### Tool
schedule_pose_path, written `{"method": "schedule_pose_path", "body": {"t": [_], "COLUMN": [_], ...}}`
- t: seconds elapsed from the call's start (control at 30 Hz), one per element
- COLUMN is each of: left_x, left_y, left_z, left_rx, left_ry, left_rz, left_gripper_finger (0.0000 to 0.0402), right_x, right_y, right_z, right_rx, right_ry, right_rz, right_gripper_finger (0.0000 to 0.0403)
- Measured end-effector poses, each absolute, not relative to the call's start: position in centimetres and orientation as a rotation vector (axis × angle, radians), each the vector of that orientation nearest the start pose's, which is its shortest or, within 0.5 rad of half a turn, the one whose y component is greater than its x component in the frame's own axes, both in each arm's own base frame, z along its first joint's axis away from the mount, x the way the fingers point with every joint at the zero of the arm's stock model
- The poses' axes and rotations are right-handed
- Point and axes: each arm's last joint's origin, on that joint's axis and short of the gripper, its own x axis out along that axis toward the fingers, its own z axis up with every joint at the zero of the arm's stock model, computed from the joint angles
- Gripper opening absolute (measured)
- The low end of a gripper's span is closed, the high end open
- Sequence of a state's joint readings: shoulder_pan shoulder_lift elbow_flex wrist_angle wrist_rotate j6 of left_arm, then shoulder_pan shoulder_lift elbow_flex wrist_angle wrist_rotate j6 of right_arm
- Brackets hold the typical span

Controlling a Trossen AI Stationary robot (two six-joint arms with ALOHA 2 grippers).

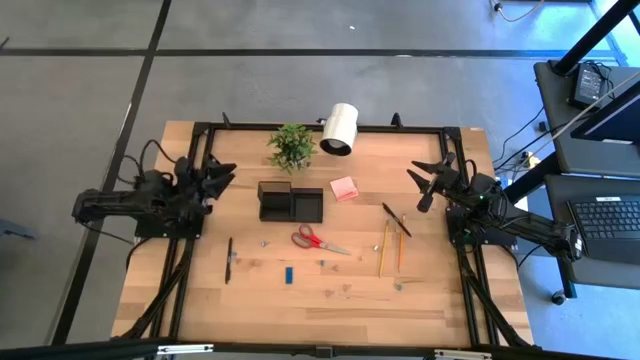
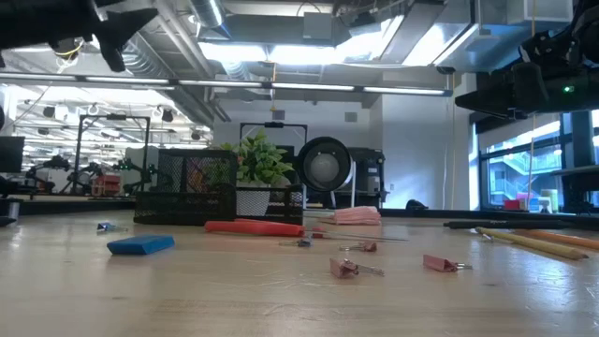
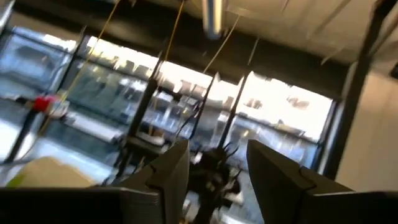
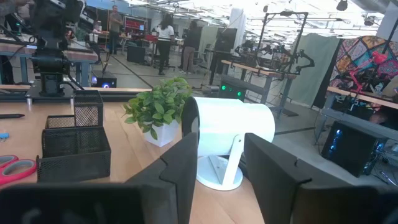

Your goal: Pick and place office supplies into organizer

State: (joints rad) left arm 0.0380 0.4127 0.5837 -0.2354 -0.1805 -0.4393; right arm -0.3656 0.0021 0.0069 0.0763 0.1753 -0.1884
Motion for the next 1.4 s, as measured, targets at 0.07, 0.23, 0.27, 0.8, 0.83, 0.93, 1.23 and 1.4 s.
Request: {"method": "schedule_pose_path", "body": {"t": [0.07, 0.23, 0.27, 0.8, 0.83, 0.93, 1.23, 1.4], "left_x": [11.3, 14.0, 14.6, 18.5, 18.4, 17.9, 17.9, 18.4], "left_y": [0.8, 0.0, -0.2, -6.8, -7.2, -8.3, -10.8, -11.7], "left_z": [31.2, 31.6, 31.5, 25.7, 25.7, 25.6, 24.8, 22.7], "left_rx": [-0.523, -0.785, -0.840, -1.128, -1.128, -1.138, -1.242, -1.266], "left_ry": [0.201, 0.707, 0.804, 1.638, 1.629, 1.588, 1.504, 1.499], "left_rz": [0.243, 0.321, 0.343, 0.911, 0.941, 1.029, 1.150, 1.166], "left_gripper_finger": [0.0152, 0.0152, 0.0152, 0.0152, 0.0152, 0.0152, 0.0152, 0.0152], "right_x": [8.8, 8.8, 8.8, 8.8, 8.8, 8.8, 8.8, 8.8], "right_y": [-3.9, -3.9, -3.9, -3.9, -3.9, -3.9, -3.9, -3.9], "right_z": [17.3, 17.3, 17.3, 17.3, 17.3, 17.3, 17.3, 17.3], "right_rx": [-0.192, -0.192, -0.192, -0.191, -0.192, -0.192, -0.191, -0.192], "right_ry": [-0.031, -0.031, -0.031, -0.031, -0.031, -0.031, -0.031, -0.031], "right_rz": [-0.546, -0.546, -0.547, -0.547, -0.546, -0.547, -0.546, -0.547], "right_gripper_finger": [0.0136, 0.0136, 0.0136, 0.0136, 0.0136, 0.0136, 0.0136, 0.0136]}}
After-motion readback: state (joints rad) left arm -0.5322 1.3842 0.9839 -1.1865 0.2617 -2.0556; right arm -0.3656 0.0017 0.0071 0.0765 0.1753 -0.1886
